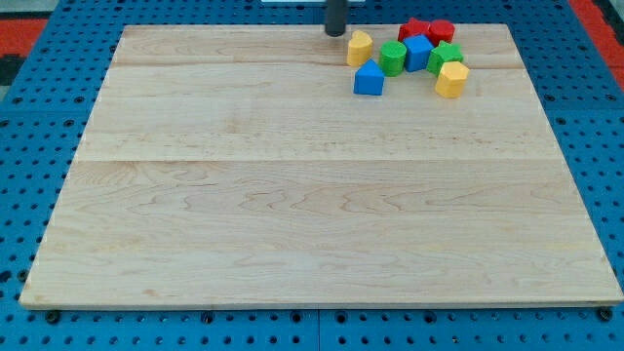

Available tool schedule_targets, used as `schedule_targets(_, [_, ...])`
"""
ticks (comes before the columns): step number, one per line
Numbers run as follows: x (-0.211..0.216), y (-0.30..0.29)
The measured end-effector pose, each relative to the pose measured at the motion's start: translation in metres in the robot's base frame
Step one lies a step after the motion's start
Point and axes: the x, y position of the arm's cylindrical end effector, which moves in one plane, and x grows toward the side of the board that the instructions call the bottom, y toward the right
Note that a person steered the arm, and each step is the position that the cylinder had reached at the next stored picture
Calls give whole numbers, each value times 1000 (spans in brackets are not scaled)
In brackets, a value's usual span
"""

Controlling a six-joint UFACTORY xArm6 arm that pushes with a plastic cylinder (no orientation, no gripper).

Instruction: Move the yellow heart into the green circle

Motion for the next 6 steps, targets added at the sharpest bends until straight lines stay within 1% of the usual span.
schedule_targets(1, [22, 7])
schedule_targets(2, [29, 56])
schedule_targets(3, [27, 21])
schedule_targets(4, [50, -49])
schedule_targets(5, [79, -71])
schedule_targets(6, [79, -71])
